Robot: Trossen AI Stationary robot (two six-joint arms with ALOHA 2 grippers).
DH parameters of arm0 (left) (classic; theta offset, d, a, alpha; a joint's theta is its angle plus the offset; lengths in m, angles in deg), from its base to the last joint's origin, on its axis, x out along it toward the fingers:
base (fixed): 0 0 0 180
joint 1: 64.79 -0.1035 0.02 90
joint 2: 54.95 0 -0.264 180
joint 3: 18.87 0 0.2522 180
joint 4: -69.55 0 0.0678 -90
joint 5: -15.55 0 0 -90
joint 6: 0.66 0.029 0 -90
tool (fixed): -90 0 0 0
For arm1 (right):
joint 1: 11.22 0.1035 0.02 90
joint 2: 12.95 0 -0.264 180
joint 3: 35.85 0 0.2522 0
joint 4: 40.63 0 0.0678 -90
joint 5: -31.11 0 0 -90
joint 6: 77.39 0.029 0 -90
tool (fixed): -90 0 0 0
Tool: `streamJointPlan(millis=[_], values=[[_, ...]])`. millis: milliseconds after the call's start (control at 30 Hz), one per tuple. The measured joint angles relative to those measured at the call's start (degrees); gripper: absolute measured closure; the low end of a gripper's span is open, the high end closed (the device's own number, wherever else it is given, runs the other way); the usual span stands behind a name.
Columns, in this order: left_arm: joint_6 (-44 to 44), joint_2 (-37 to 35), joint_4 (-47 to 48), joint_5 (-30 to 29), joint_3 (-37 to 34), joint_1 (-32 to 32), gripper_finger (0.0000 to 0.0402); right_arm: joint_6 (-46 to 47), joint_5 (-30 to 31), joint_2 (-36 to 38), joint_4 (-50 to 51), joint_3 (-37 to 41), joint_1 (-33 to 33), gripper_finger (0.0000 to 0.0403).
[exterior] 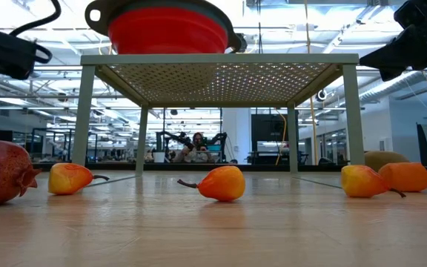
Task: Pick & Place Fruit
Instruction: Put the kiwi fruit into the strainer
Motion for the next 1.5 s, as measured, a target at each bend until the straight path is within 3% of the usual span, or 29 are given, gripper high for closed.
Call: streamJointPlan(millis=[567,1067,1400,1500], values=[[0.1,0.0,-3.7,0.1,-3.3,0.0,0.0045,0.0,0.0,0.0,0.0,0.0,0.0,0.0403],[-2.0,0.0,-5.4,0.0,-3.3,0.0,0.0229,0.0,0.0,0.0,0.0,0.0,0.0,0.0403],[-5.8,-3.9,-5.3,1.1,3.0,1.4,0.0195,0.0,0.0,0.0,0.0,0.0,0.0,0.0403],[-5.8,-5.7,-5.9,-1.6,5.9,2.4,0.0200,0.0,0.0,0.0,0.0,0.0,0.0,0.0403]])
